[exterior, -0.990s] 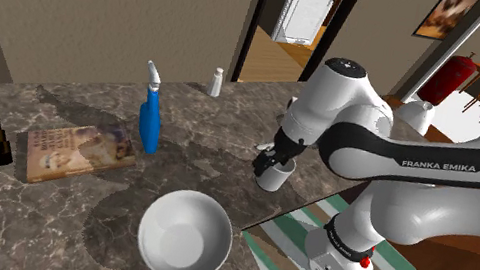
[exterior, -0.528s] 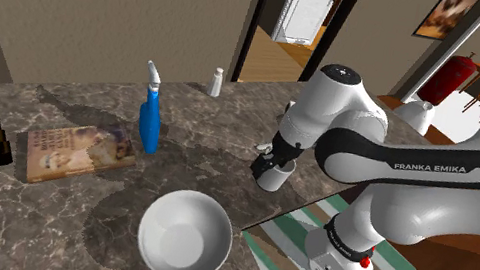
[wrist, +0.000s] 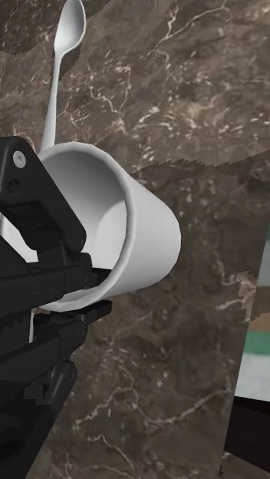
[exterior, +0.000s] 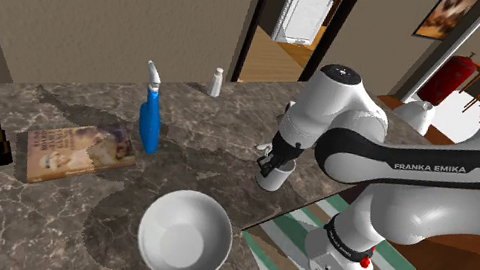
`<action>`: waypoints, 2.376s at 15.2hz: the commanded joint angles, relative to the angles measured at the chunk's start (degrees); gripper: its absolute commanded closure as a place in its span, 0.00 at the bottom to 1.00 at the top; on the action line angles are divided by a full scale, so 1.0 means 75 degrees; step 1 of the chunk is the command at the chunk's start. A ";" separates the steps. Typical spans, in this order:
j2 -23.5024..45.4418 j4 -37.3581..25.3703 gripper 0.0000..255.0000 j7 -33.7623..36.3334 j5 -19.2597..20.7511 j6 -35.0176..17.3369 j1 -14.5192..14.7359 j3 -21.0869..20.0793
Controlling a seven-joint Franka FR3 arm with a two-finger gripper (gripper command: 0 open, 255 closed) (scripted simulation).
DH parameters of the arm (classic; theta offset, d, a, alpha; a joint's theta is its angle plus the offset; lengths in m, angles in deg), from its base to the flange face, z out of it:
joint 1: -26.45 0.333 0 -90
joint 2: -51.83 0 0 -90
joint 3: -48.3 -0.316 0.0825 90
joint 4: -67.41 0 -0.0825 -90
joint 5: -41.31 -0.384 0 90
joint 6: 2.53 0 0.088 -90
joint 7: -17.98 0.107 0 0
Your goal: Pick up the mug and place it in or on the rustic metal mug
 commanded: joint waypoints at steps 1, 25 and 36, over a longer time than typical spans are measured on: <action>0.0000 -0.0001 1.00 0.0000 0.0000 -0.0001 0.0000 0.0000; -0.0971 -0.1712 1.00 -0.0165 0.0605 0.2639 -0.0240 0.0696; -0.0953 -0.2832 1.00 -0.0224 0.0857 0.3731 -0.0382 0.0960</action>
